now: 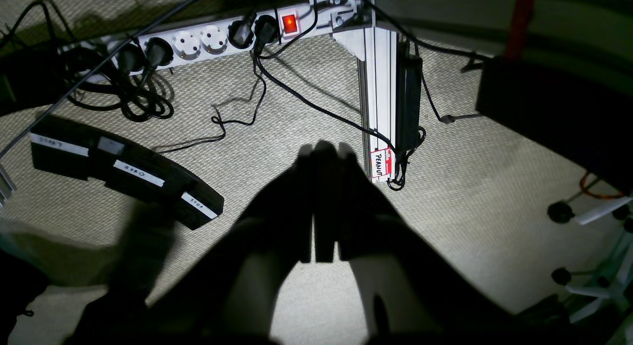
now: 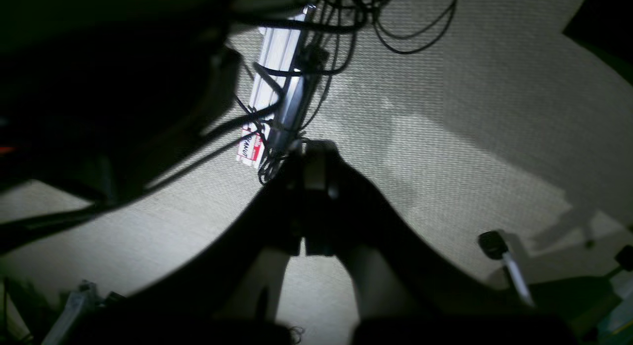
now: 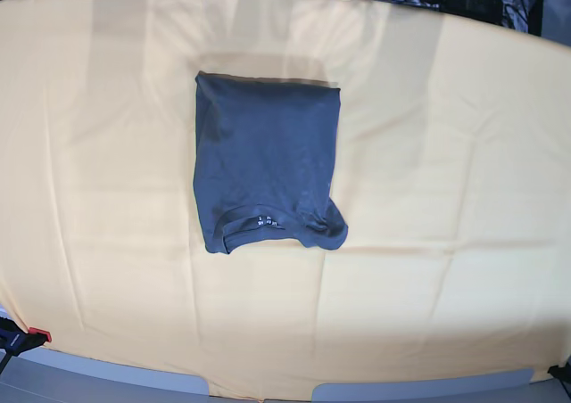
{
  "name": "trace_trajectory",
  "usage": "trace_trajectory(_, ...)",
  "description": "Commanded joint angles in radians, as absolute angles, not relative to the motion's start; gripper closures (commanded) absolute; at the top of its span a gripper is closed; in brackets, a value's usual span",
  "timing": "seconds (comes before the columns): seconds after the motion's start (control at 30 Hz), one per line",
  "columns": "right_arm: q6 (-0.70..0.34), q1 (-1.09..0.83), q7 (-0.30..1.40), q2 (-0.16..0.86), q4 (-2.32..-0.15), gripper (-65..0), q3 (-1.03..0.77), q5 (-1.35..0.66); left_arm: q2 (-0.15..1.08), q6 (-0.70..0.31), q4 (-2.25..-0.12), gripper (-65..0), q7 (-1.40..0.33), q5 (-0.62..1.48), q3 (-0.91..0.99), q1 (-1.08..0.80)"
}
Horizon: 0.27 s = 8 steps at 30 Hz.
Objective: Fold the T-shirt properly
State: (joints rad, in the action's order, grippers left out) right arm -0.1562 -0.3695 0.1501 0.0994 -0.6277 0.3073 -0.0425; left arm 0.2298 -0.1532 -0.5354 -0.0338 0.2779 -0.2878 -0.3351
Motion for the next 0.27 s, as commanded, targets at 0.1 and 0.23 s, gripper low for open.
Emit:
trace_trajectory(0.1, -0.199, -0.382, 0.154, 0.046, -0.630, 0.0, 0.307, -0.044, 0.233, -0.156, -0.536, 0.0, -0.030, 0.282, -0.288, -0.352)
trace_trajectory(0.23, -0.221, -0.382, 0.153, 0.027, -0.633, 0.0, 0.307, -0.044, 0.233, -0.156, -0.537, 0.0, -0.030, 0.289, -0.287, -0.355)
